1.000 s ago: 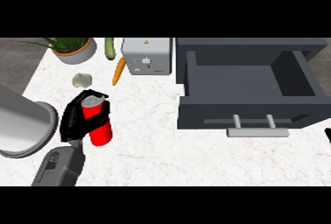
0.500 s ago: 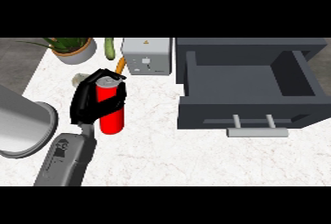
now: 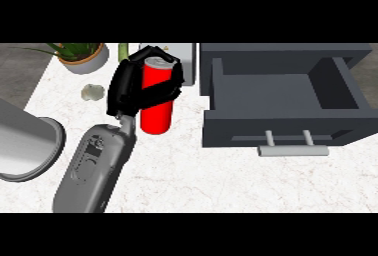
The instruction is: Pick up the can, place it into the drawer and close the drawer
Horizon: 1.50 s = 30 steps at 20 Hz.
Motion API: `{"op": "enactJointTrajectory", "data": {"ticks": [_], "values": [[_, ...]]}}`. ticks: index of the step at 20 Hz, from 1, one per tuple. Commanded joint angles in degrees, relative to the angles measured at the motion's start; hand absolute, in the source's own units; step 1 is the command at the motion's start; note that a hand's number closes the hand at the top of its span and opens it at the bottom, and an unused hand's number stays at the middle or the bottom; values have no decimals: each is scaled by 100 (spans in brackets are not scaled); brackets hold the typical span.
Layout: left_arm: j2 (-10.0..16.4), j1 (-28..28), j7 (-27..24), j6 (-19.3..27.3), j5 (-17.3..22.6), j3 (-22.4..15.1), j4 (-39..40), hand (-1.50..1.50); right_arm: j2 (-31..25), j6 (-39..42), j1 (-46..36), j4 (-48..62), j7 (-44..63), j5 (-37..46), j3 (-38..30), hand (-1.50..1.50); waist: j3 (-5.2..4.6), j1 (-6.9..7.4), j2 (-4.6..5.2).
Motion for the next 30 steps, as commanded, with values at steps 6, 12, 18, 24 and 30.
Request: {"op": "enactJointTrajectory", "data": {"ticks": [6,12,18,24,30], "values": [[-52,-1997,746,816,33,-389,859,150,46,-76,-278,124,80,169,54,-150,1,-50,15],[-53,-2964,808,1416,316,-676,1798,150,75,27,-149,77,61,100,20,-150,2,-96,15],[-53,-3891,496,1426,748,-530,2978,150,6,184,-168,453,-217,62,-143,-150,5,-150,40],[-53,-4626,266,1634,1221,-755,4021,150,-98,107,-601,423,151,104,15,-150,9,-283,89],[-53,-4971,14,1627,1501,-924,4629,150,-7,203,-87,-43,124,-25,-95,-150,8,-299,58]]}}
